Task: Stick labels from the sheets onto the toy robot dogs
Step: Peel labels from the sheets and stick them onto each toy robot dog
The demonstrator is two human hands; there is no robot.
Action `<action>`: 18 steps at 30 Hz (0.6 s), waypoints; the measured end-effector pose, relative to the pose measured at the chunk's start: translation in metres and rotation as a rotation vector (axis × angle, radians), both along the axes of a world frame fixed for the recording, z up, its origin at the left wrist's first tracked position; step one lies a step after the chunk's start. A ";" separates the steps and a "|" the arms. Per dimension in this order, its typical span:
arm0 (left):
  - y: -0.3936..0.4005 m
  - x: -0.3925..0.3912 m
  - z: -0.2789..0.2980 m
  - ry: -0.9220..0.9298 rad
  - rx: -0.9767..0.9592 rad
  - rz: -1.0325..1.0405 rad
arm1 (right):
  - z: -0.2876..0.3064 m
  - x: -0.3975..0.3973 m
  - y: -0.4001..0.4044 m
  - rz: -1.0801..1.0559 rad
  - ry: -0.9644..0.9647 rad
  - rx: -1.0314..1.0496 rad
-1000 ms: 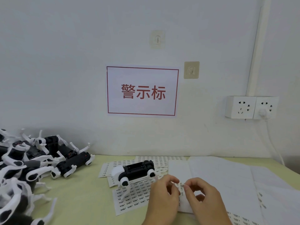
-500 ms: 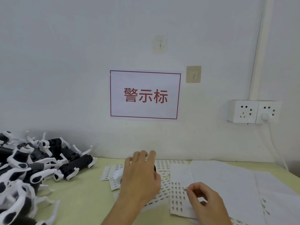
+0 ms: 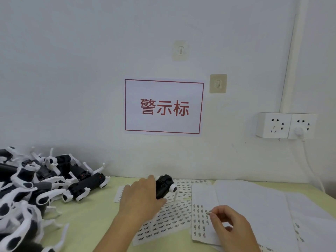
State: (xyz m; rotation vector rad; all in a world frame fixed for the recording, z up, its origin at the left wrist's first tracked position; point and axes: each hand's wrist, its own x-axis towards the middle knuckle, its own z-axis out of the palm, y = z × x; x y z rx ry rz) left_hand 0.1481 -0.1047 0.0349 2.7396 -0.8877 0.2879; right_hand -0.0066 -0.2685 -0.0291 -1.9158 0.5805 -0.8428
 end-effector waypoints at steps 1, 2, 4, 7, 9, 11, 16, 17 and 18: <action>-0.002 -0.001 0.000 0.067 -0.090 -0.002 | 0.000 0.000 0.000 0.000 0.000 0.003; -0.005 -0.002 0.000 0.179 -0.216 -0.013 | 0.000 0.000 0.000 0.000 0.000 0.007; -0.013 -0.008 -0.001 0.427 -0.502 -0.050 | 0.000 -0.001 0.000 0.000 -0.003 0.016; -0.026 -0.020 -0.009 0.720 -0.791 -0.093 | 0.000 -0.001 0.001 0.002 -0.006 0.019; -0.034 -0.028 -0.022 0.870 -0.946 -0.125 | 0.000 -0.001 0.000 -0.001 -0.007 0.020; -0.041 -0.033 -0.037 0.945 -1.046 -0.172 | -0.001 -0.001 -0.001 -0.004 -0.009 0.020; -0.042 -0.034 -0.052 0.948 -1.165 -0.217 | -0.004 0.001 -0.002 -0.007 -0.008 0.014; -0.042 -0.033 -0.054 0.944 -1.171 -0.216 | -0.004 0.001 -0.002 -0.009 -0.005 0.007; -0.041 -0.032 -0.055 0.938 -1.170 -0.217 | -0.005 0.002 -0.002 -0.011 -0.004 -0.001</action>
